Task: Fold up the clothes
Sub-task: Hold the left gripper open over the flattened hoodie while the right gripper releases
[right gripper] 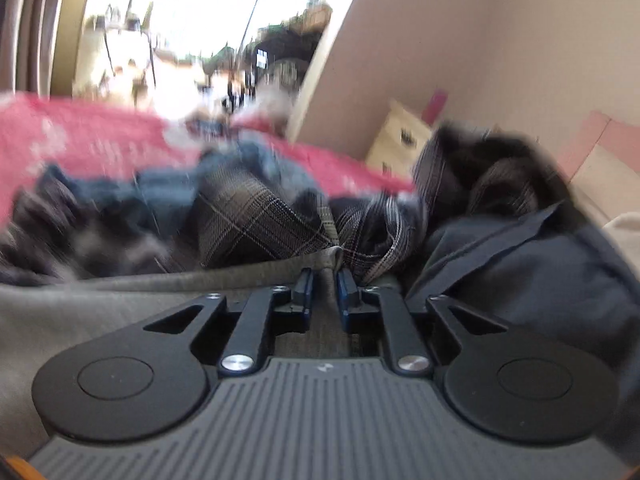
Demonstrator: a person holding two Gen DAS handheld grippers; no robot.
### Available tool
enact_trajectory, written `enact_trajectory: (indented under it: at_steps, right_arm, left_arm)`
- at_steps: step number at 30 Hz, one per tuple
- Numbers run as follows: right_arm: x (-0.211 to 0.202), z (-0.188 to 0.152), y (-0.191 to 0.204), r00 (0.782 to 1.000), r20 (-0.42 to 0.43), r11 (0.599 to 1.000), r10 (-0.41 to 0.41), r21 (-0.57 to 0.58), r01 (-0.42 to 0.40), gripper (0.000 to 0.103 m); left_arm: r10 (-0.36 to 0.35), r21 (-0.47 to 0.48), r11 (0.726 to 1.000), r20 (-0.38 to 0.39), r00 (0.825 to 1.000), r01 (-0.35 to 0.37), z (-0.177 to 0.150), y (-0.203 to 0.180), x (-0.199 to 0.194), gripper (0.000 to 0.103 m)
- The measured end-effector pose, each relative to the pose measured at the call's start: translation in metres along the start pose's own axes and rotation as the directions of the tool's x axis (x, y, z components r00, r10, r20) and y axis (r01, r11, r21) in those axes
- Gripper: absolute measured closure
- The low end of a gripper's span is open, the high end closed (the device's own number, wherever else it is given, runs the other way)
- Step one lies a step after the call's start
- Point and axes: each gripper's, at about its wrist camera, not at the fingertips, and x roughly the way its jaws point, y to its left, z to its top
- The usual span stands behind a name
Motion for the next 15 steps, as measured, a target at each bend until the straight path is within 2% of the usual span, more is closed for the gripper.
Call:
enact_trajectory:
  at_steps: [2,3,5,6,7,10,12,15]
  right_arm:
    - [0.0,0.0,-0.003,1.0,-0.006,1.0,-0.016,0.017,0.016,0.088]
    - [-0.006,0.001,-0.008,1.0,0.01,0.999,-0.022,0.045,0.022,0.083]
    - [-0.019,0.002,-0.017,0.999,0.04,0.994,-0.037,0.102,0.032,0.061]
    - [-0.026,0.002,-0.022,0.997,0.056,0.991,-0.044,0.13,0.037,0.042]
    - [-0.032,0.003,-0.027,0.996,0.07,0.986,-0.052,0.159,0.04,0.036]
    - [-0.051,0.004,-0.041,0.99,0.113,0.969,-0.079,0.244,0.049,0.036]
    - [-0.065,0.002,-0.046,0.988,0.139,0.952,-0.063,0.307,0.018,0.036]
    - [-0.077,0.002,-0.027,0.981,0.173,0.937,0.085,0.321,-0.138,0.037]
  left_arm:
    - [-0.003,0.0,1.0,0.0,1.0,0.003,0.0,0.001,0.0,0.036]
    - [-0.004,-0.002,1.0,0.001,1.0,0.004,0.0,0.001,0.0,0.036]
    - [-0.008,-0.001,1.0,0.002,1.0,0.008,0.0,0.002,0.0,0.036]
    - [-0.009,-0.001,1.0,0.002,1.0,0.009,0.0,0.002,0.0,0.036]
    - [-0.011,-0.001,1.0,0.002,1.0,0.011,0.0,0.003,0.0,0.036]
    - [-0.016,-0.003,1.0,0.003,1.0,0.016,0.0,0.004,0.0,0.036]
    - [-0.019,-0.008,1.0,0.005,1.0,0.019,0.001,0.004,-0.002,0.036]
    - [-0.017,-0.005,1.0,0.015,1.0,0.017,0.003,0.002,-0.005,0.037]
